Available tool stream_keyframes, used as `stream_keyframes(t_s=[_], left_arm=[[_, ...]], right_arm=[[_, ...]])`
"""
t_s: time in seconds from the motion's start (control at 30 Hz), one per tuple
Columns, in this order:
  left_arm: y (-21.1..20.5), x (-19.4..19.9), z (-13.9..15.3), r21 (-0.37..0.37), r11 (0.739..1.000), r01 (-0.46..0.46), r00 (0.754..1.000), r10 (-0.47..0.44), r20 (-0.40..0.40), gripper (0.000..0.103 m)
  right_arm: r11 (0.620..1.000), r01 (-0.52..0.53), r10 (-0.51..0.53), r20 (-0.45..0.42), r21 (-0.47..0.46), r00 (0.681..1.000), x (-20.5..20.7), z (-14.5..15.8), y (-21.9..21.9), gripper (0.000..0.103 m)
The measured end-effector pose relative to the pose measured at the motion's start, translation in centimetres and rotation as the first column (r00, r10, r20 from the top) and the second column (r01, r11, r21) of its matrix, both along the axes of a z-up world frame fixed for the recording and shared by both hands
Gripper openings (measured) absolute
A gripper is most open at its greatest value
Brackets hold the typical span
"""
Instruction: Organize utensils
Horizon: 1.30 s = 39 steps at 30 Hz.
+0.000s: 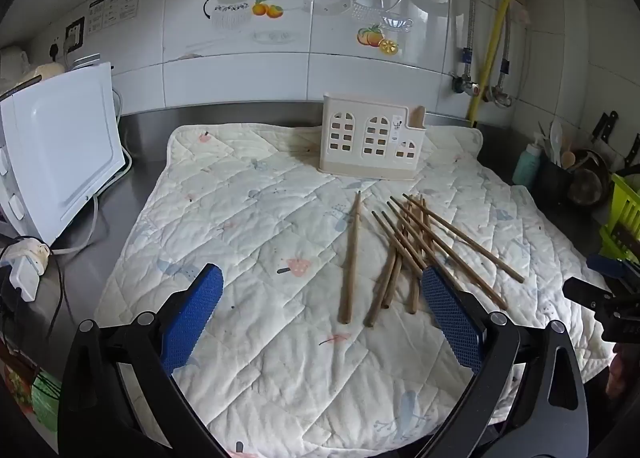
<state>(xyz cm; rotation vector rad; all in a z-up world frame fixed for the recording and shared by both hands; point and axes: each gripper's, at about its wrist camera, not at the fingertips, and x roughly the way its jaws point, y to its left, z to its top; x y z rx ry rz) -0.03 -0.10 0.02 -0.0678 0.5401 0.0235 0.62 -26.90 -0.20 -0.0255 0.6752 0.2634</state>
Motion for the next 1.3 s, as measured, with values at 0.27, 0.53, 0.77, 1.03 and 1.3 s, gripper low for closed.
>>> stream_keyframes(t_s=[0.27, 0.53, 0.77, 1.03, 1.3], left_arm=[[-0.2, 0.0, 0.1, -0.011, 1.000, 0.004, 1.000, -0.004, -0.003, 0.098], [-0.6, -0.1, 0.0, 0.000, 1.000, 0.015, 1.000, -0.015, 0.002, 0.098], [-1.1, -0.2, -0.4, 0.021, 0.999, 0.032, 0.999, -0.032, 0.000, 0.098], [-1.0, -0.2, -0.6, 0.012, 0.999, 0.040, 0.999, -0.040, -0.003, 0.098], [-1.1, 0.0, -0.5, 0.012, 0.999, 0.045, 0.999, -0.045, 0.001, 0.098]], right_arm=[[1.000, 0.003, -0.003, 0.001, 0.007, 1.000, 0.0, 0.1, -0.1, 0.097], [1.000, -0.005, 0.005, -0.001, 0.017, 1.000, -0.1, 0.0, -0.1, 0.097], [1.000, -0.005, 0.005, -0.002, 0.013, 1.000, -0.1, -0.1, -0.1, 0.097], [1.000, -0.003, 0.004, -0.005, 0.021, 1.000, 0.0, -0.1, -0.1, 0.097], [1.000, -0.006, 0.006, -0.009, 0.025, 1.000, 0.0, -0.3, -0.1, 0.097]])
